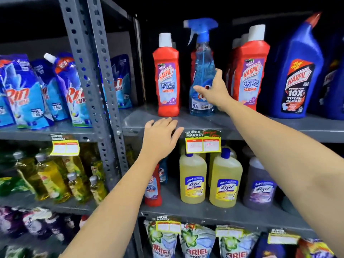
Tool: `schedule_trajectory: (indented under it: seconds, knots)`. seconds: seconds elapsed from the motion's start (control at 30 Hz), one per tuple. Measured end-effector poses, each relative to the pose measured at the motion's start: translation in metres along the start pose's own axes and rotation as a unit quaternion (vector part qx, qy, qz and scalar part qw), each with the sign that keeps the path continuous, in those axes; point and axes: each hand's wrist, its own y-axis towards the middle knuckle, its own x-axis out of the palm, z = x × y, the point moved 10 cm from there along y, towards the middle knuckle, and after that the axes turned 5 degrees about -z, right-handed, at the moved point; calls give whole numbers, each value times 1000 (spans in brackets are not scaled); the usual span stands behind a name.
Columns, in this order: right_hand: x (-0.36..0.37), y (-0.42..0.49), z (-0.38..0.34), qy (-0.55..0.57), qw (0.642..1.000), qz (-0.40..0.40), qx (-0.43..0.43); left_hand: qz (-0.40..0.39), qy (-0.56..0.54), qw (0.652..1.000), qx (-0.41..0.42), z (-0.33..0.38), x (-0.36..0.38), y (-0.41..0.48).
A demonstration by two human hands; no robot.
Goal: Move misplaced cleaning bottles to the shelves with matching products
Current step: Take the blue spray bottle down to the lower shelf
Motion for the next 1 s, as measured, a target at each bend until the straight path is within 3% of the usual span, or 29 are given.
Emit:
schedule_trajectory:
  seconds: [0.37,0.53,0.6,0.7,0.9,1.0]
  knots:
    - [-23,-79,-73,34,988,83,-129,-28,-24,999,-8,-2,2,-12]
    - [-19,-147,-94,83,983,26,-159,-7,-60,998,-13,0,4,-86]
    - [-5,-177,-82,104,983,-2,-149,-56,-68,996,-10,2,33,-125]
    - [27,-214,-41,117,986,-36,-111,-191,-97,977,0,8,100,-186]
    - [97,-262,83,132,988,-77,28,-457,-87,885,-2,16,205,-260]
    - [118,-272,145,111,987,-75,91,-498,-71,864,-9,16,228,-272]
